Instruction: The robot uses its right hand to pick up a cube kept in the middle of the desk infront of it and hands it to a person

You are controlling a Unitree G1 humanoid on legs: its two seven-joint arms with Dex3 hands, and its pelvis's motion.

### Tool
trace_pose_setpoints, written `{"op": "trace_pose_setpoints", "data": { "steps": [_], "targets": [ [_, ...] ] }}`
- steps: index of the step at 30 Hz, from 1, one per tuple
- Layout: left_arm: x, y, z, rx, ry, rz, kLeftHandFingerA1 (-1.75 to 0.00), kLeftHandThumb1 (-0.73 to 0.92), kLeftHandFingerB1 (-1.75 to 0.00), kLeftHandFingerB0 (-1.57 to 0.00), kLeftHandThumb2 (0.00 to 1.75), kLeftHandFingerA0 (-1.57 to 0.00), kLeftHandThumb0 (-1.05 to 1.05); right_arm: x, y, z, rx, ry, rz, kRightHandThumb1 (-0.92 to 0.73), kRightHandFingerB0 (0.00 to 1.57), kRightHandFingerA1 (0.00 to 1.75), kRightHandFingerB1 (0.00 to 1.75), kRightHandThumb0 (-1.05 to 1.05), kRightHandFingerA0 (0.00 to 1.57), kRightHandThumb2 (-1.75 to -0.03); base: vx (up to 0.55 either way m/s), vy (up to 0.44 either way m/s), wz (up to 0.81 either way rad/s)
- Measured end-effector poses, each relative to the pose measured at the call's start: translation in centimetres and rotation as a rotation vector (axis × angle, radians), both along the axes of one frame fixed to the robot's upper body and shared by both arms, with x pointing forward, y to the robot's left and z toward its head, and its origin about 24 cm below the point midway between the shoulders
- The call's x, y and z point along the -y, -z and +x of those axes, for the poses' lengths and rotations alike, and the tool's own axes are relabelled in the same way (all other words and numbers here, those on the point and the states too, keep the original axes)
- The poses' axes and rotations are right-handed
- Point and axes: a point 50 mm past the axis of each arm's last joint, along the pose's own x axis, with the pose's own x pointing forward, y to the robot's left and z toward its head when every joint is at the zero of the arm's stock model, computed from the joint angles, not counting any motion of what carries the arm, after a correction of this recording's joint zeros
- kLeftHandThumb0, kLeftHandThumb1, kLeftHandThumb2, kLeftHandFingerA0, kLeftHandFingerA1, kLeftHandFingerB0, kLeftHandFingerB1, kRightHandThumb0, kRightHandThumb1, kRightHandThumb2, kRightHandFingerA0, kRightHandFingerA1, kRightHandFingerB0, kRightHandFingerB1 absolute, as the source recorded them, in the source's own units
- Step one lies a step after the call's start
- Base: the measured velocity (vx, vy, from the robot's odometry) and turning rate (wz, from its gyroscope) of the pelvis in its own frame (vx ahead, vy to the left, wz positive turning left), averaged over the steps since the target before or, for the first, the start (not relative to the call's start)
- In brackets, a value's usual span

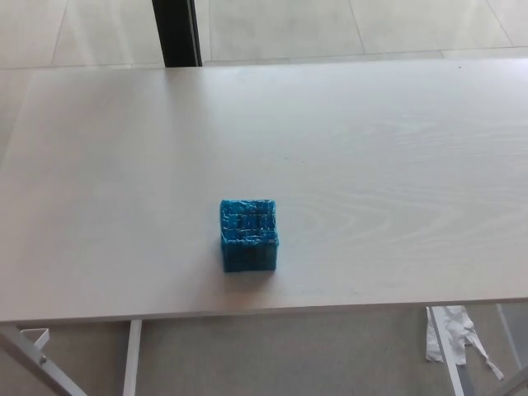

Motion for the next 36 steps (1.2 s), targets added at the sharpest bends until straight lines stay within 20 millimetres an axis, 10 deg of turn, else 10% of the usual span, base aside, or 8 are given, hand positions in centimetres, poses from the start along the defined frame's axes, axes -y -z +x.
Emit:
{"op": "trace_pose_setpoints", "data": {
  "steps": [4, 5, 7, 10, 11, 24, 25, 36],
  "targets": [
    [0.0, -0.1, 0.2, 0.024, -0.011, -0.012, -0.71, 0.53, -0.57, -0.45, 0.92, -0.53, -0.59, 1.1, -1.3, 1.1, 0.159, 0.093, -0.022, -0.53, 0.27, 1.45, 0.35, -0.67, 0.98, -0.59, 0.00, 0.000, 0.00],
    [-0.1, -0.1, 0.2, 0.034, -0.017, -0.014, -0.64, 0.66, -0.44, -0.49, 0.60, -0.56, -0.56, 1.3, -1.6, 1.3, 0.189, 0.107, -0.029, -0.54, 0.26, 1.48, 0.37, -0.74, 1.00, -0.60, 0.00, 0.000, 0.00],
    [-0.2, -0.4, 0.4, 0.087, -0.051, -0.027, -0.68, 0.54, -0.54, -0.40, 0.91, -0.63, -0.63, 2.0, -2.6, 2.1, 0.281, 0.148, -0.058, -0.45, 0.21, 1.37, 0.42, -0.72, 1.05, -0.79, 0.00, 0.000, 0.00],
    [-0.6, -0.9, 0.7, 0.185, -0.117, -0.043, -0.56, 0.64, -0.40, -0.47, 0.60, -0.67, -0.58, 3.1, -4.6, 3.3, 0.427, 0.190, -0.116, -0.56, 0.24, 1.25, 0.31, -0.70, 0.94, -0.58, 0.00, 0.000, 0.00],
    [-0.7, -1.0, 0.8, 0.211, -0.133, -0.048, -0.58, 0.64, -0.40, -0.47, 0.59, -0.68, -0.57, 3.3, -5.1, 3.7, 0.467, 0.198, -0.133, -0.58, 0.22, 0.60, 0.31, -0.77, 0.43, -0.58, 0.00, 0.000, 0.00],
    [-0.8, -1.2, 0.9, 0.277, -0.180, -0.061, -0.60, 0.65, -0.40, -0.48, 0.59, -0.68, -0.57, 3.0, -14.2, 11.4, 0.908, -0.015, -0.279, -0.55, 0.34, 0.72, 0.54, -0.88, 0.53, -0.57, 0.00, 0.000, 0.00],
    [-0.8, -1.2, 0.9, 0.279, -0.181, -0.061, -0.64, 0.65, -0.40, -0.49, 0.59, -0.70, -0.58, 2.8, -14.9, 11.9, 0.937, -0.034, -0.287, -0.41, 0.38, 0.71, 0.60, -0.85, 0.50, -0.83, 0.00, 0.000, 0.00],
    [-0.6, -0.9, 0.7, 0.273, -0.184, -0.067, -0.64, 0.65, -0.41, -0.50, 0.59, -0.66, -0.60, -2.7, -21.2, 17.6, 1.229, -0.294, -0.288, -0.53, 0.28, 0.43, 0.29, -0.63, 0.23, -0.56, 0.00, 0.000, 0.00]
  ]
}}
